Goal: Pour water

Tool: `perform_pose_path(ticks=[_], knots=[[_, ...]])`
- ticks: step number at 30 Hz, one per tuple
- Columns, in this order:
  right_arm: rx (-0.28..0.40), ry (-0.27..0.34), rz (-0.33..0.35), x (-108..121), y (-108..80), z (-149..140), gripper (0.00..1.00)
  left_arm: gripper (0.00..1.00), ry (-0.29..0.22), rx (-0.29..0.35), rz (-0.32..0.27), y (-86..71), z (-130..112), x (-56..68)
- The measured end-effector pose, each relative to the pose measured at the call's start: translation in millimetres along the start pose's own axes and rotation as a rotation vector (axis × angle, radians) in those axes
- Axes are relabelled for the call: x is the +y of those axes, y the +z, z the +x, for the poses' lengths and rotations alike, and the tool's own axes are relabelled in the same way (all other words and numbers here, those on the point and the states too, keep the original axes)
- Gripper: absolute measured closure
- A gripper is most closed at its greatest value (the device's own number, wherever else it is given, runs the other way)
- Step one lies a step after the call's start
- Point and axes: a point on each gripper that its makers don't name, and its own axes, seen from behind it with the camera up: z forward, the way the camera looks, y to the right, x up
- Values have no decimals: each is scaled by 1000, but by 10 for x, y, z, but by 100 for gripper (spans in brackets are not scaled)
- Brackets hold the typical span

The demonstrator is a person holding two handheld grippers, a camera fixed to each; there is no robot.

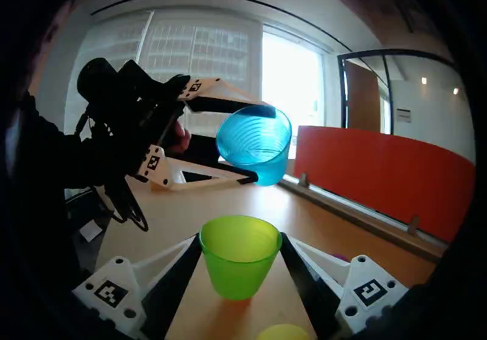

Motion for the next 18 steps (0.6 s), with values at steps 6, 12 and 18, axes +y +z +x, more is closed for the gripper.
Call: perform_pose_path(ticks=[6,12,18], knots=[[3,0,-1,1,3,23,6,12,17,-1,2,4,10,-4],[5,-2,0,3,5,24,6,13,31,1,2,11,16,0],[7,-1,1,4,-2,25,5,12,43,0,0,24,25,21]])
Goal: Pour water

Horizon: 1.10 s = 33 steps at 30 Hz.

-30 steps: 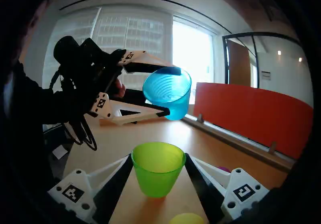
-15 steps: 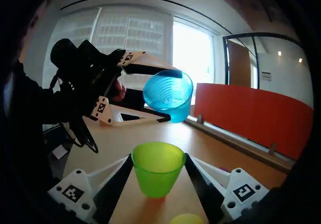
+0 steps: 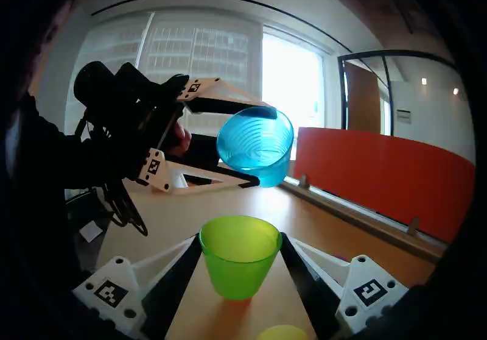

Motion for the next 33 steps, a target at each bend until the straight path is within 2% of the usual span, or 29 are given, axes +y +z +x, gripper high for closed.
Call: perform_pose_path(ticks=[33], knots=[[6,-4,-1,-7,-14,2,5,13,93,-5,8,-20,33,83]])
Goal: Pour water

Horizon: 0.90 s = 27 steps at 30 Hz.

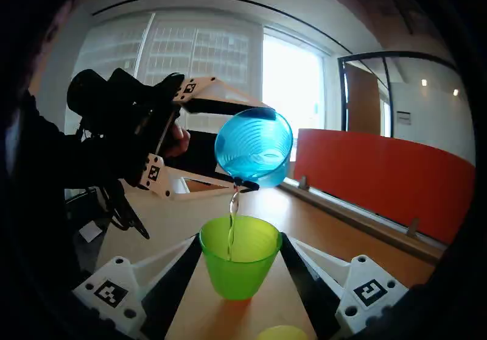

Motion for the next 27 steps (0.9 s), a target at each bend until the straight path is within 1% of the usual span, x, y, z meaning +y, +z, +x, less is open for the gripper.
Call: perform_pose_path(ticks=[8,14,21,27], knots=[[0,-3,0,-7,-2,8,6,13,12,-1,4,2,5,-13],[3,-4,0,-5,-2,20,6,13,42,-2,5,6,18,-9],[4,-6,-1,-8,-4,25,6,13,60,-3,12,12,28,-38],[6,-5,-1,-10,-6,26,5,13,66,-6,12,14,29,-18]])
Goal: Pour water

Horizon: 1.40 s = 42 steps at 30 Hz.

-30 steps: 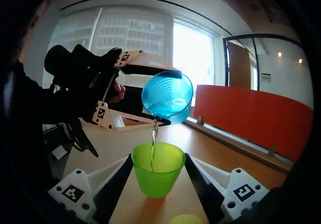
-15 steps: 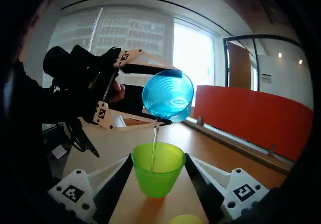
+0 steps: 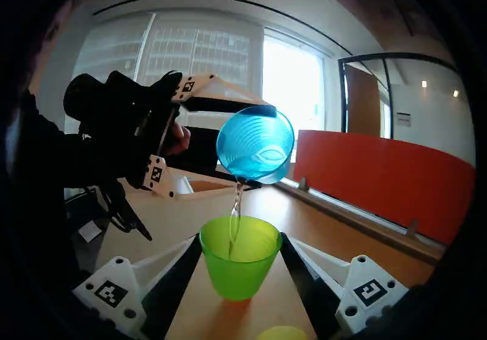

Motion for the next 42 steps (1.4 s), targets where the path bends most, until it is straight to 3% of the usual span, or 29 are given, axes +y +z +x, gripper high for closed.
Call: perform_pose_path(ticks=[17,42], knots=[[1,-2,-2,3,-16,-25,6,13,38,-4,1,29,-6,43],[8,-15,-1,-23,-17,-1,6,13,119,2,7,-4,81,-30]])
